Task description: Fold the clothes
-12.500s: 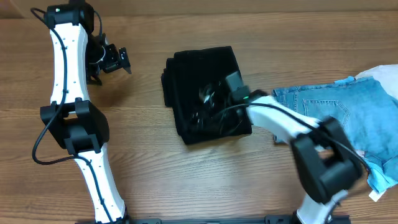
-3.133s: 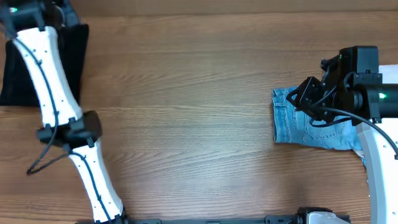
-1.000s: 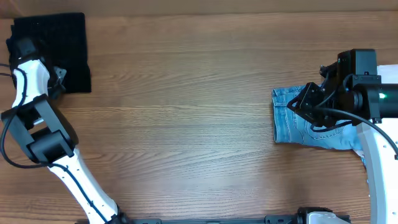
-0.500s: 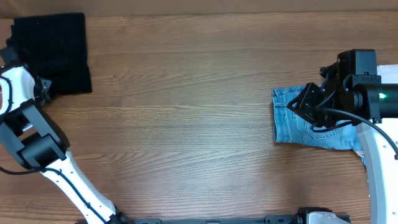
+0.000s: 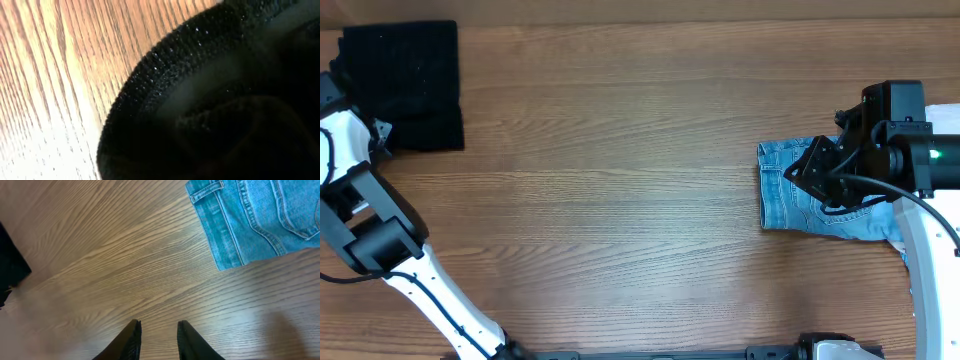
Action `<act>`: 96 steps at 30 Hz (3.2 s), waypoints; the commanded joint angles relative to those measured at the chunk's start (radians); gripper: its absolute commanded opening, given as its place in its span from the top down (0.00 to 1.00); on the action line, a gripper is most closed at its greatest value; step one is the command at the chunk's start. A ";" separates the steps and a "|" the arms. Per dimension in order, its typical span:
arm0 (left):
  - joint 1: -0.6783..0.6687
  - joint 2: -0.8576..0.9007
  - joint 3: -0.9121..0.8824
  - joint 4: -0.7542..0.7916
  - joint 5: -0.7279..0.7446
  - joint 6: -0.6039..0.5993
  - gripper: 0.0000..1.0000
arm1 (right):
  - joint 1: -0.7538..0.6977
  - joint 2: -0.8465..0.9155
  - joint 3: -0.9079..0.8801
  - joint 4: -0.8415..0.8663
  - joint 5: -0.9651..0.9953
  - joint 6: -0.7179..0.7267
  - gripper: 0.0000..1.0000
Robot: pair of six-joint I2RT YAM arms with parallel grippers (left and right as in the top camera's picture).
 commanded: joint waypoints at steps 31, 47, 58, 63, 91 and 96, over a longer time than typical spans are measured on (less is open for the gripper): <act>-0.018 -0.198 1.173 -0.959 1.190 0.306 0.00 | -0.004 -0.021 0.215 -0.162 0.048 -0.128 0.00; -0.389 -0.761 1.172 -0.959 1.308 0.451 0.00 | -0.003 -0.705 0.230 -0.265 0.047 -0.127 0.00; -0.547 -0.968 1.167 -0.959 0.986 0.417 0.00 | -0.003 -0.797 0.230 -0.264 0.047 -0.127 0.00; -0.547 -0.878 1.078 -0.959 0.668 0.450 0.00 | -0.003 -0.797 0.230 -0.260 0.048 -0.127 0.00; -0.547 -0.602 0.769 -0.919 0.480 0.457 0.00 | -0.003 -0.797 0.230 -0.261 0.047 -0.127 0.00; -0.547 -0.601 0.769 -0.919 0.480 0.457 0.00 | -0.003 -0.797 0.230 -0.262 0.047 -0.127 0.00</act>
